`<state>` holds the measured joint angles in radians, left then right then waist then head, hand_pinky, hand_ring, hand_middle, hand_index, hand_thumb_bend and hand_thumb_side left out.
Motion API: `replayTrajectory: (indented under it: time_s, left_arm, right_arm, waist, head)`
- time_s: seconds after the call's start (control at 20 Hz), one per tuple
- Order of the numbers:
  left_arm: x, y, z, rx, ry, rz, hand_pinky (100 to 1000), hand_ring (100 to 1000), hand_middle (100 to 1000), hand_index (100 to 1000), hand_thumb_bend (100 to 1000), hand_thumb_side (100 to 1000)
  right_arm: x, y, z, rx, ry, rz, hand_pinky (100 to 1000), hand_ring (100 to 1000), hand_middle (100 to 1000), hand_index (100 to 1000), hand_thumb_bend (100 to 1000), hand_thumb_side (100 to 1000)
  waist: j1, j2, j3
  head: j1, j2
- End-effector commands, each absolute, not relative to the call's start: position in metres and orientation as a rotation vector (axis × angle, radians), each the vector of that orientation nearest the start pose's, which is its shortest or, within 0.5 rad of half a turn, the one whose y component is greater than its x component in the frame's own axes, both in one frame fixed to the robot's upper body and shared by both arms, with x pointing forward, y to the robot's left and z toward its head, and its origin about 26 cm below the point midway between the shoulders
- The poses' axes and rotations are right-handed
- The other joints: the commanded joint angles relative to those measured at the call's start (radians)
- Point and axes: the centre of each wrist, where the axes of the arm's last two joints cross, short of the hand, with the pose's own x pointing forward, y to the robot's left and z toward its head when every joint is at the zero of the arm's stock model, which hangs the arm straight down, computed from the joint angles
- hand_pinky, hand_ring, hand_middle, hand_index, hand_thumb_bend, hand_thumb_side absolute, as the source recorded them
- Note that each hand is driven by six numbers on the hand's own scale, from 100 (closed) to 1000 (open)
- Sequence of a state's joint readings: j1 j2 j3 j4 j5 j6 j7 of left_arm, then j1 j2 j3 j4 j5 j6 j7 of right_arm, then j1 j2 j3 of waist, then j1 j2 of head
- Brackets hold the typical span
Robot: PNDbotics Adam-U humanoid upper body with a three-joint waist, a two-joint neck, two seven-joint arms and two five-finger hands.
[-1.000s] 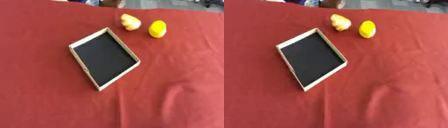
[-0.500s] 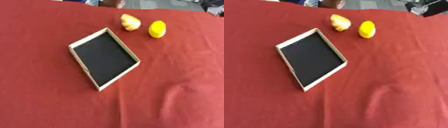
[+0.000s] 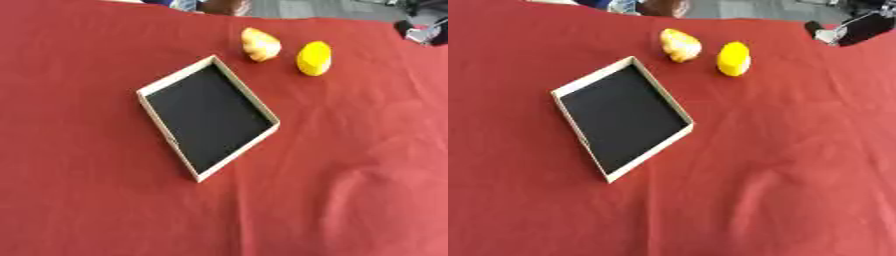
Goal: Pick up objects on the table and place them in the box.
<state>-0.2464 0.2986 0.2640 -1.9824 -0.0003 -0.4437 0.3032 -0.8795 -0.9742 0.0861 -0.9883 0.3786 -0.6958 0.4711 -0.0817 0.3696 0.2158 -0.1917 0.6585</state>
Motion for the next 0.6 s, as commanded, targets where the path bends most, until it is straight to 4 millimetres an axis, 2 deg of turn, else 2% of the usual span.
replayTrajectory:
  time_s: [0.05, 0.6]
  left_arm:
    - [0.287, 0.327, 0.205, -0.604, 3.436, -0.185, 846, 711, 819, 904, 131, 653]
    - [0.288, 0.323, 0.205, -0.558, 3.453, -0.171, 846, 710, 815, 903, 126, 659]
  right_arm:
    - [0.399, -0.472, 0.323, -0.898, -1.624, 1.834, 940, 985, 939, 925, 100, 355]
    - [0.439, -0.44, 0.288, -0.963, -1.568, 1.884, 934, 972, 929, 939, 100, 362]
  waist:
    - [0.005, -0.022, 0.0]
    - [0.005, -0.022, 0.013]
  head:
    - [-0.001, -0.004]
    - [-0.011, -0.007]
